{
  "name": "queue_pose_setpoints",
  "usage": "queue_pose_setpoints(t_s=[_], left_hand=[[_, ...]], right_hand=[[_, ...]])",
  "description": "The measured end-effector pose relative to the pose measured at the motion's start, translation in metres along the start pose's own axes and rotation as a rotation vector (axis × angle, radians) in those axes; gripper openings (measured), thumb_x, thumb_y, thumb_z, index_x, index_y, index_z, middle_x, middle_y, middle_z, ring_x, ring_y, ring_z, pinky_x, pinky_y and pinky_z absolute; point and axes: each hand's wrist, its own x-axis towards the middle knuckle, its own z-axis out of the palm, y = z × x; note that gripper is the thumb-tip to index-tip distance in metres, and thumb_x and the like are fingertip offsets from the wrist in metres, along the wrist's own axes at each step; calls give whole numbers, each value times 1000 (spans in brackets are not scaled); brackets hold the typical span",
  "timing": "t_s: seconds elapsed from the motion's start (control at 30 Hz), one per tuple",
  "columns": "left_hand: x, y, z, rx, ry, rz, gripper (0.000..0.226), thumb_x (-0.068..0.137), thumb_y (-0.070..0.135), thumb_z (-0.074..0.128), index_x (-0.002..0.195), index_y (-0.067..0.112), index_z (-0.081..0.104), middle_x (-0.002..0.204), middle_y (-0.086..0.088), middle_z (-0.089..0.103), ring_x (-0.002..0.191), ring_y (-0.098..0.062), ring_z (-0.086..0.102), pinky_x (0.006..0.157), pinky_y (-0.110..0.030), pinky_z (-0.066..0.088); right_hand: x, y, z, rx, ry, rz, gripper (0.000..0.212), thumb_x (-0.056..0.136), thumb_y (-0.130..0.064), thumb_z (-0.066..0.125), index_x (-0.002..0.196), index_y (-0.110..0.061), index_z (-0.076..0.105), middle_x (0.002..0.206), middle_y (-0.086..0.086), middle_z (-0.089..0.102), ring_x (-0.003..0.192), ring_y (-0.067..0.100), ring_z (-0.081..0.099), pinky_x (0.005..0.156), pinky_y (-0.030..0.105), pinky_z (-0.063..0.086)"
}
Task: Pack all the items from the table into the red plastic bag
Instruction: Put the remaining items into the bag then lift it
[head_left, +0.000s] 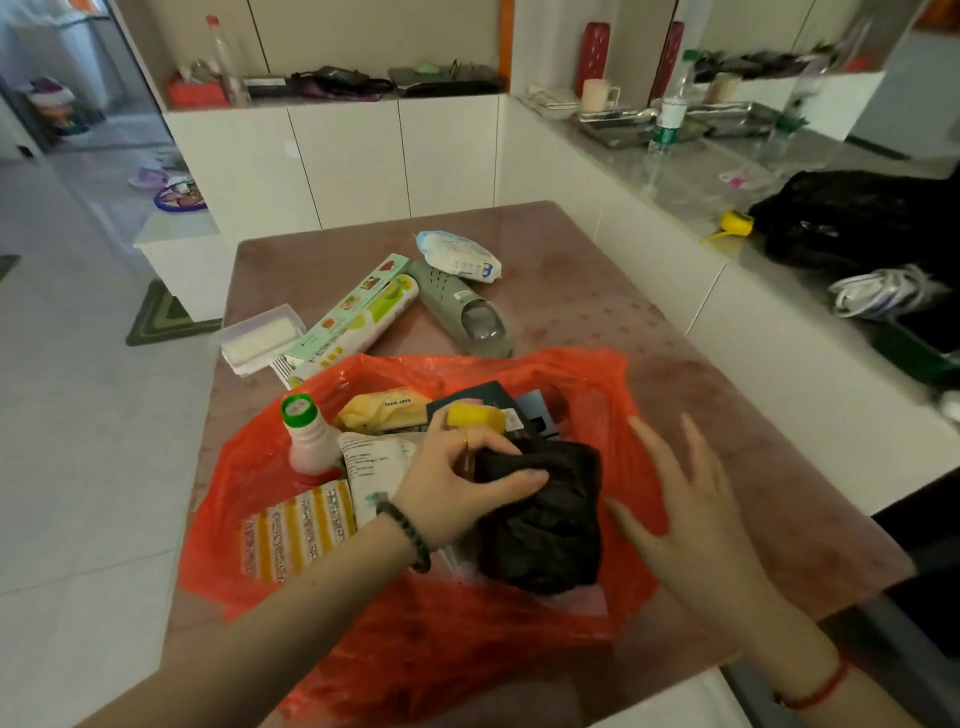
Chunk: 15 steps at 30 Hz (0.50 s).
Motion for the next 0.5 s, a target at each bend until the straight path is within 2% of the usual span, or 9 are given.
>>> queue_pose_setpoints(t_s=[0.03,0.07,0.1,0.17,0.27,0.33,0.37,0.43,0.5], left_hand=[[0,3,2,100,-23,62,23,57,38,82,59,37,60,84,6,59,104,6,42,86,4,25],[-1,7,4,184,-57,132,20,57,38,82,61,36,62,95,9,54,109,14,33,87,6,24],[-3,11,7,264,-102,199,17,58,41,81,65,34,66,110,10,47,116,17,26,89,5,24],[-6,18,14,457,-225,294,29,60,55,71,79,33,71,135,6,30,129,7,26,94,-5,29],[-3,27,25,752,-376,310,42,68,64,57,99,37,67,152,-1,14,129,-21,38,105,-33,38],[5,33,28,881,-477,293,40,81,52,53,118,40,56,155,-3,5,130,-27,35,104,-43,38],[11,33,29,943,-527,304,39,87,40,50,126,42,48,155,-4,0,129,-29,35,102,-45,40],[24,32,30,1079,-604,318,57,92,10,40,137,43,30,155,-9,-8,125,-32,41,94,-46,46],[34,35,29,1072,-658,272,66,92,4,39,143,39,15,154,-13,-3,127,-33,41,92,-44,46]], right_hand=[[-1,5,0,58,-68,78,84,80,-33,64,146,-33,12,153,11,23,140,27,25,113,38,27],[-1,9,0,145,-124,97,90,77,-21,68,147,-26,11,146,11,36,133,25,39,105,31,35],[0,13,-1,216,-131,85,85,75,-8,66,145,-19,19,135,8,50,121,22,51,95,23,39],[6,16,-9,253,-17,34,65,73,6,61,132,-16,45,110,-5,62,104,17,62,81,14,39],[15,13,-32,386,107,1,45,72,0,57,108,-27,58,92,-25,63,90,-2,63,76,3,45],[19,9,-53,559,123,34,40,77,7,57,103,-23,62,74,-25,70,72,-8,63,66,2,47],[19,6,-62,691,116,61,41,80,12,54,100,-22,64,67,-21,71,61,-2,61,57,6,48],[21,0,-76,906,100,113,38,84,10,50,97,-22,67,58,-8,69,47,12,55,43,15,46],[22,-4,-81,973,94,109,35,86,6,48,93,-22,68,56,-5,67,43,9,53,42,16,45]])
